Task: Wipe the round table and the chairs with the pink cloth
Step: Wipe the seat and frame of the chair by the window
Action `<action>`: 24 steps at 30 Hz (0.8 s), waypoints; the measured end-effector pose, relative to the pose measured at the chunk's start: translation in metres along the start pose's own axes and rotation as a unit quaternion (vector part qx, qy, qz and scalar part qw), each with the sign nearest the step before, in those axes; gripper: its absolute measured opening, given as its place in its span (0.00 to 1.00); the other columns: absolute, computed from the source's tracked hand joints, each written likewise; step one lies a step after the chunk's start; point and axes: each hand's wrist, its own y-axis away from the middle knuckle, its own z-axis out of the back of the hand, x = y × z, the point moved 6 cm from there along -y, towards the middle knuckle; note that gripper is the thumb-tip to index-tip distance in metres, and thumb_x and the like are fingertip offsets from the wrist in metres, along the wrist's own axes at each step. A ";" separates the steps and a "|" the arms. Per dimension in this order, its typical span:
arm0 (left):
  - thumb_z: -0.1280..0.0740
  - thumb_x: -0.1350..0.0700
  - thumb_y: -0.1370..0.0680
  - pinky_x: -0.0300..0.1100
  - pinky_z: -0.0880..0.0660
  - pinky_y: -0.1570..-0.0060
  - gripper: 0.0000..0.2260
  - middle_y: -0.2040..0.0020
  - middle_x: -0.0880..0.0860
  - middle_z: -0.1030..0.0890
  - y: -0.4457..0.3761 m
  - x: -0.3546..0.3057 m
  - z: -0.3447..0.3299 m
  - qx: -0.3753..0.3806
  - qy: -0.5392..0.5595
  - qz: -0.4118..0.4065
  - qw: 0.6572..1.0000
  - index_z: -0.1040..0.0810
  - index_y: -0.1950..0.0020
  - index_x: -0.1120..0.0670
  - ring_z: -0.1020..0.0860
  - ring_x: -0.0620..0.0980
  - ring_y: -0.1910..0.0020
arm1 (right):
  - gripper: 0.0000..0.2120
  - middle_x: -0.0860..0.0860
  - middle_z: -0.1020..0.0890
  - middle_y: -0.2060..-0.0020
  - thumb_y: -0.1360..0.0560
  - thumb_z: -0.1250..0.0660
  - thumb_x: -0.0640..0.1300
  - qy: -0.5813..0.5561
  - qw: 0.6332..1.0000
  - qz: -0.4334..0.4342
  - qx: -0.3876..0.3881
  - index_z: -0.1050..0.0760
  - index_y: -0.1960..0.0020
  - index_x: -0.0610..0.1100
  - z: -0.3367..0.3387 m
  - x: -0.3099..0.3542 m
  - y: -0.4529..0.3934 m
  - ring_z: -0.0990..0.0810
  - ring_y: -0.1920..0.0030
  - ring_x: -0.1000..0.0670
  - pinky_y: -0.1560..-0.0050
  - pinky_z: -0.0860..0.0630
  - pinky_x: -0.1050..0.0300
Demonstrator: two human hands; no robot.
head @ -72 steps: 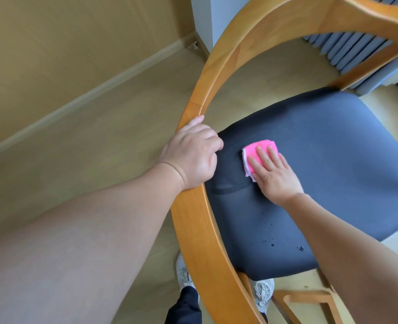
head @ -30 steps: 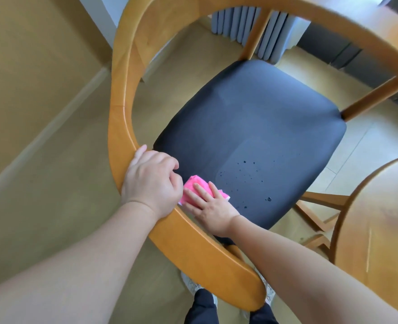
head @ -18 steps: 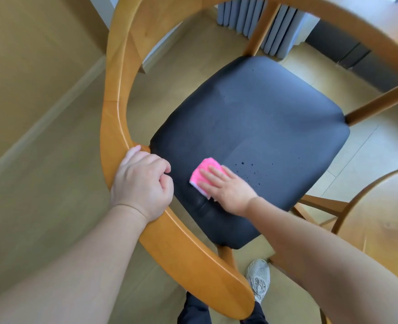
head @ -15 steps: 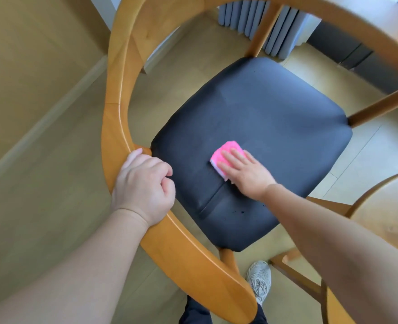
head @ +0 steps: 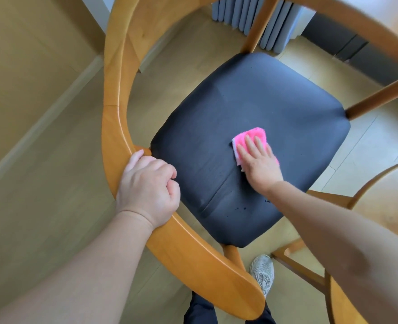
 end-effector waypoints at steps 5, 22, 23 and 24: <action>0.41 0.54 0.27 0.50 0.38 0.32 0.11 0.59 0.49 0.18 -0.001 -0.002 0.001 0.008 -0.007 -0.004 1.000 0.18 0.59 0.51 0.22 0.50 0.55 | 0.29 0.45 0.39 0.24 0.22 0.36 0.45 0.021 0.984 0.173 0.049 0.40 0.23 0.47 -0.045 0.079 0.077 0.45 0.24 0.38 0.26 0.52 0.37; 0.43 0.55 0.28 0.52 0.32 0.37 0.14 0.59 0.51 0.18 -0.003 -0.011 -0.002 0.050 -0.018 -0.085 0.995 0.18 0.58 0.54 0.22 0.53 0.56 | 0.30 0.49 0.51 0.22 0.20 0.40 0.44 0.064 0.966 0.223 0.117 0.49 0.22 0.52 -0.029 0.016 0.076 0.60 0.24 0.43 0.26 0.62 0.44; 0.43 0.55 0.28 0.51 0.31 0.38 0.13 0.59 0.51 0.18 -0.002 -0.011 -0.003 0.049 -0.015 -0.083 0.995 0.18 0.57 0.53 0.22 0.53 0.56 | 0.30 0.47 0.48 0.22 0.21 0.39 0.43 0.060 0.975 0.190 0.103 0.45 0.22 0.50 -0.020 -0.001 0.069 0.56 0.23 0.41 0.25 0.57 0.42; 0.42 0.55 0.28 0.51 0.30 0.39 0.12 0.59 0.50 0.18 -0.002 -0.011 -0.003 0.048 -0.013 -0.081 0.996 0.18 0.57 0.53 0.21 0.52 0.56 | 0.29 0.45 0.44 0.23 0.22 0.37 0.42 0.053 0.985 0.145 0.081 0.41 0.23 0.48 -0.009 -0.021 0.060 0.51 0.23 0.39 0.26 0.51 0.40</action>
